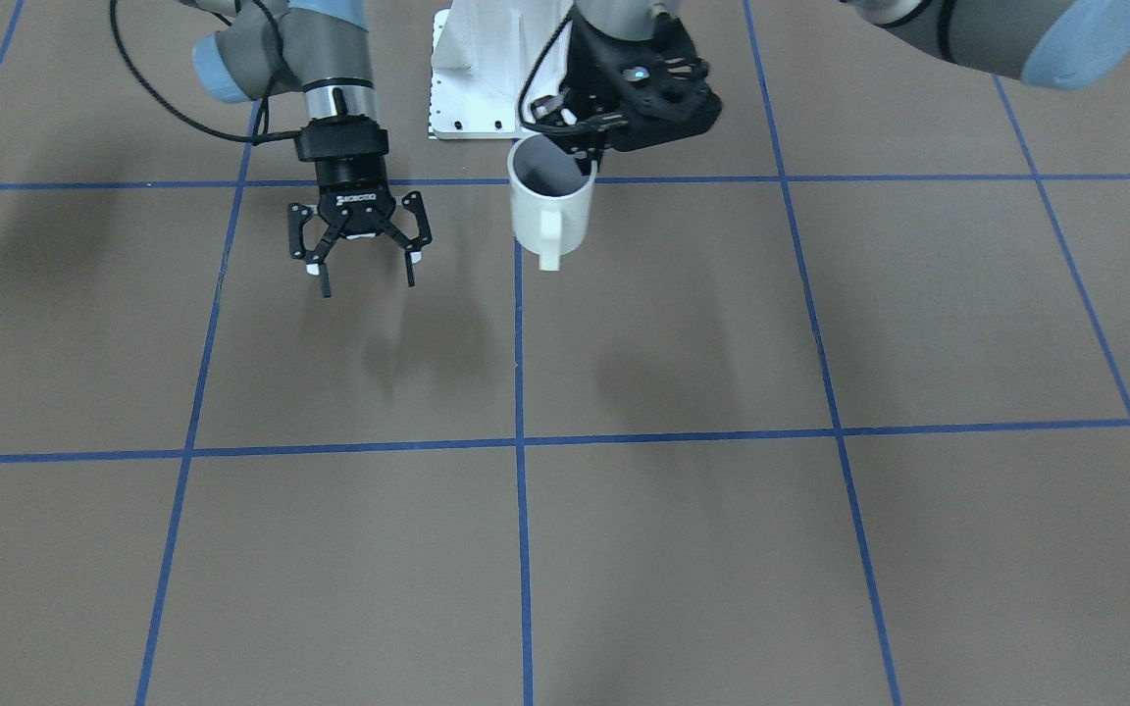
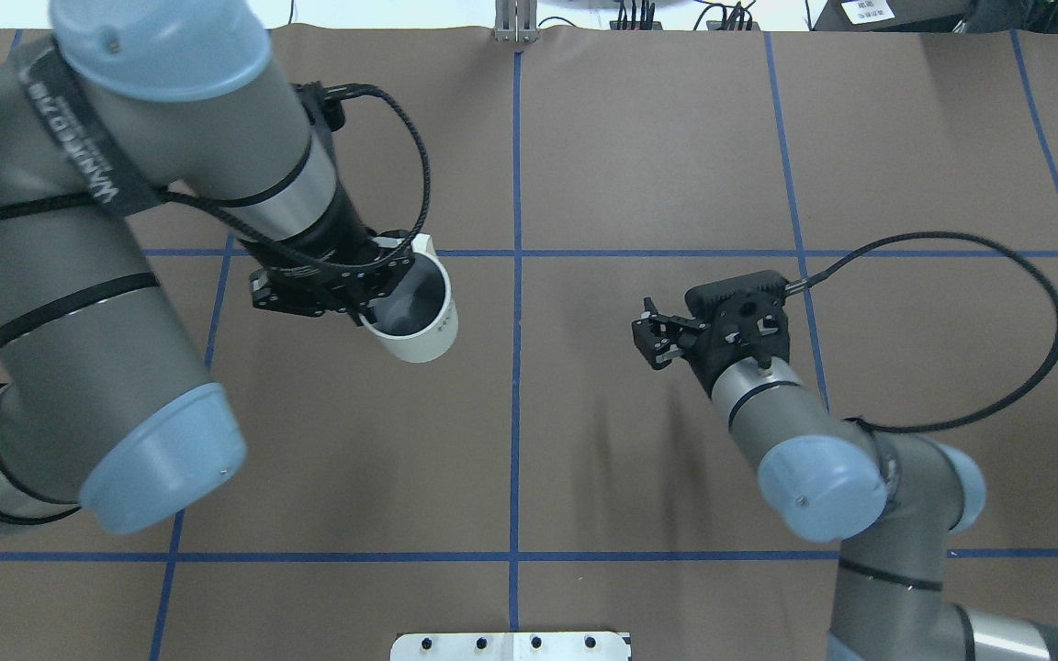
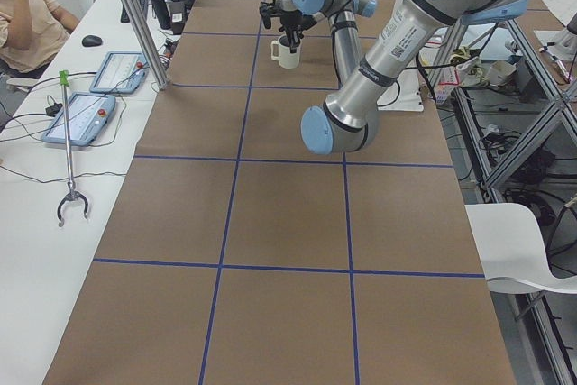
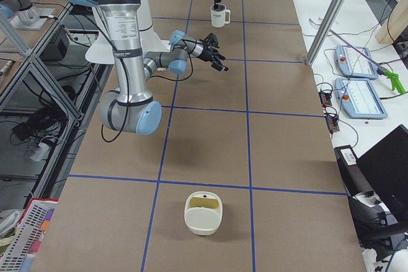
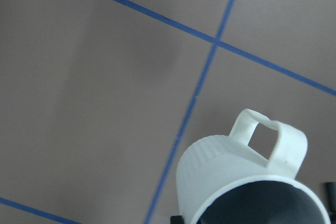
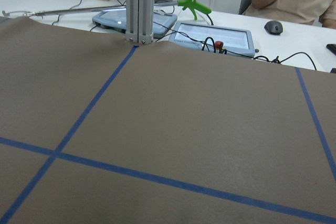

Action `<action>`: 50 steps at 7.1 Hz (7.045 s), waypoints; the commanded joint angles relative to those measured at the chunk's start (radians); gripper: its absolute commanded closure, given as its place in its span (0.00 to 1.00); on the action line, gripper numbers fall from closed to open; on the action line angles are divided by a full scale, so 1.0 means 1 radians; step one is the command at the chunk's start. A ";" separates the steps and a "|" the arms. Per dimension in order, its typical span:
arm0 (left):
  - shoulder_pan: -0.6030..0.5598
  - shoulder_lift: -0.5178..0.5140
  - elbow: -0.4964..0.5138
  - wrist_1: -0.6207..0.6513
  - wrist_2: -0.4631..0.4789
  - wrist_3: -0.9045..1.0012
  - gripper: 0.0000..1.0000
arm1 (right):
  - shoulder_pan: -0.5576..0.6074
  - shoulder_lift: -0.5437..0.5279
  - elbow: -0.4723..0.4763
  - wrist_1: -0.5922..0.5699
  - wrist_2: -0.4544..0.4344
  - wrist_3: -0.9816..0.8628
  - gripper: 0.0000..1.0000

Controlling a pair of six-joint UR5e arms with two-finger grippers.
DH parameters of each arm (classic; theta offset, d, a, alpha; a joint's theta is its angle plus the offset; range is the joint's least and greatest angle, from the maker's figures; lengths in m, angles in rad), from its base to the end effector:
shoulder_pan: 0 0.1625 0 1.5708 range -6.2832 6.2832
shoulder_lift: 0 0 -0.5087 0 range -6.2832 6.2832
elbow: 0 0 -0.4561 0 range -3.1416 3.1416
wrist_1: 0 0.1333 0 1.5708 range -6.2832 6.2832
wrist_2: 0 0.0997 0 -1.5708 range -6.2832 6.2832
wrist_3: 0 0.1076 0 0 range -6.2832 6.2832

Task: Left arm hands cup to right arm to dump lemon

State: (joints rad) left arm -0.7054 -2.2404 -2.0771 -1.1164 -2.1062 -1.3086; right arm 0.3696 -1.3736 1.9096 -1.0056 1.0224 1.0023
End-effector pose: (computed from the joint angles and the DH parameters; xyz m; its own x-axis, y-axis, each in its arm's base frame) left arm 0.4267 -0.4663 0.1440 0.6301 -0.2438 -0.7372 0.1426 0.9696 -0.1987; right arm -0.5086 -0.4001 0.3811 0.7549 -0.2002 0.6245 -0.3979 0.6171 0.6789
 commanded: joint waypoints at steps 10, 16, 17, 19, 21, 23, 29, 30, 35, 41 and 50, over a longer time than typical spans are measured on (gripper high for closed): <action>-0.407 0.677 0.281 -0.568 -0.149 0.896 1.00 | 1.111 -0.352 -0.077 -0.289 1.357 -1.018 0.00; -0.410 0.696 0.270 -0.560 -0.249 0.896 0.01 | 1.111 -0.361 -0.077 -0.289 1.357 -1.018 0.00; -0.416 0.697 0.250 -0.562 -0.248 0.896 0.00 | 1.111 -0.363 -0.077 -0.289 1.355 -1.018 0.00; -0.506 0.709 0.183 -0.559 -0.255 0.907 0.00 | 1.121 -0.366 -0.081 -0.297 1.354 -1.018 0.00; -0.615 0.755 0.170 -0.554 -0.261 1.051 0.00 | 1.195 -0.363 -0.066 -0.417 1.377 -1.018 0.00; -0.710 0.791 0.245 -0.553 -0.259 1.183 0.00 | 1.207 -0.392 -0.032 -0.445 1.404 -1.019 0.00; -0.737 0.896 0.190 -0.562 -0.262 1.120 0.00 | 1.172 -0.472 0.017 -0.447 1.366 -1.021 0.00; -0.738 0.898 0.181 -0.563 -0.253 1.111 0.00 | 1.148 -0.467 0.013 -0.447 1.322 -1.021 0.00; -0.734 0.878 0.184 -0.562 -0.256 1.108 0.00 | 1.140 -0.464 0.012 -0.444 1.317 -1.021 0.00; -0.734 0.880 0.152 -0.560 -0.252 1.082 0.00 | 1.115 -0.441 0.002 -0.442 1.315 -1.019 0.00; -0.733 0.867 0.152 -0.563 -0.252 1.082 0.00 | 1.114 -0.432 0.002 -0.436 1.314 -1.009 0.00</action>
State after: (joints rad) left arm -1.4383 -1.3730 -1.9230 -1.6797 -2.3572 -0.2270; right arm 1.4837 -1.8103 1.9103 -1.4425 2.3387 -0.0105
